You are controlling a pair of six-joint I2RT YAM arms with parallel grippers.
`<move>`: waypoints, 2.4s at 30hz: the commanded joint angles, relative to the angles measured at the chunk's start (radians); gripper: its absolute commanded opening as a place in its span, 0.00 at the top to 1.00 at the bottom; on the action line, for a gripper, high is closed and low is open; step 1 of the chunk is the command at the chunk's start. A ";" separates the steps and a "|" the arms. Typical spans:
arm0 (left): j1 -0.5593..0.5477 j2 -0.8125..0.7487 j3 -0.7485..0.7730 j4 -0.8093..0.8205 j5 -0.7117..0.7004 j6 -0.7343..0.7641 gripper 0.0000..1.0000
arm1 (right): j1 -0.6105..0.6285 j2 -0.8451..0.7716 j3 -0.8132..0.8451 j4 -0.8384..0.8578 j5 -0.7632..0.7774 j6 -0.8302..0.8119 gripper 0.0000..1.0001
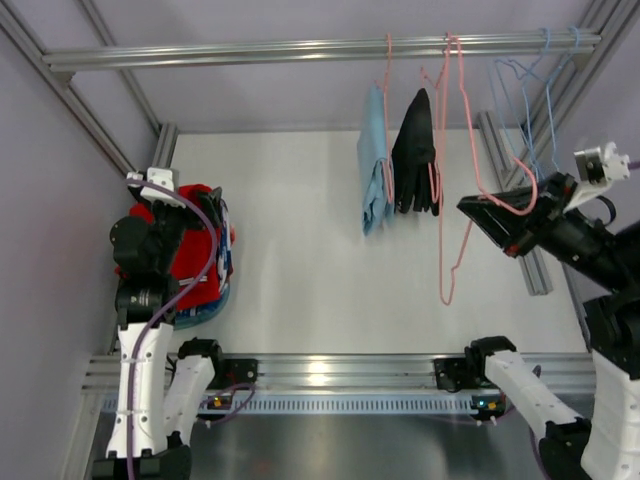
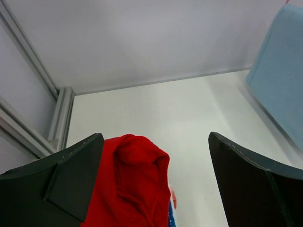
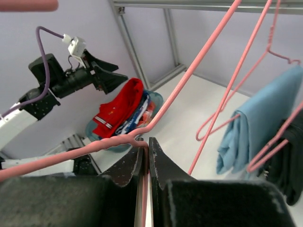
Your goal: Remove the trousers from the hanger
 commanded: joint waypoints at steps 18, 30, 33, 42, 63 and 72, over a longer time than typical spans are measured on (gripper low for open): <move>-0.004 0.056 0.102 -0.005 0.080 -0.131 0.02 | -0.331 0.237 0.136 -0.522 0.039 -0.140 1.00; -0.002 -0.010 0.061 -0.003 0.045 -0.125 0.02 | -0.351 0.709 0.628 -0.562 0.080 -0.163 1.00; -0.004 -0.019 0.051 -0.005 0.039 -0.125 0.02 | -0.349 0.759 0.671 -0.522 0.109 -0.140 1.00; -0.002 -0.021 0.044 0.000 0.064 -0.154 0.02 | -0.349 0.910 0.848 -0.386 0.123 -0.077 1.00; -0.002 -0.038 0.033 -0.005 0.048 -0.166 0.02 | -0.345 1.088 0.885 -0.267 0.227 0.026 1.00; -0.004 -0.033 0.036 -0.005 0.048 -0.160 0.02 | -0.345 1.061 0.810 -0.281 0.267 0.018 0.84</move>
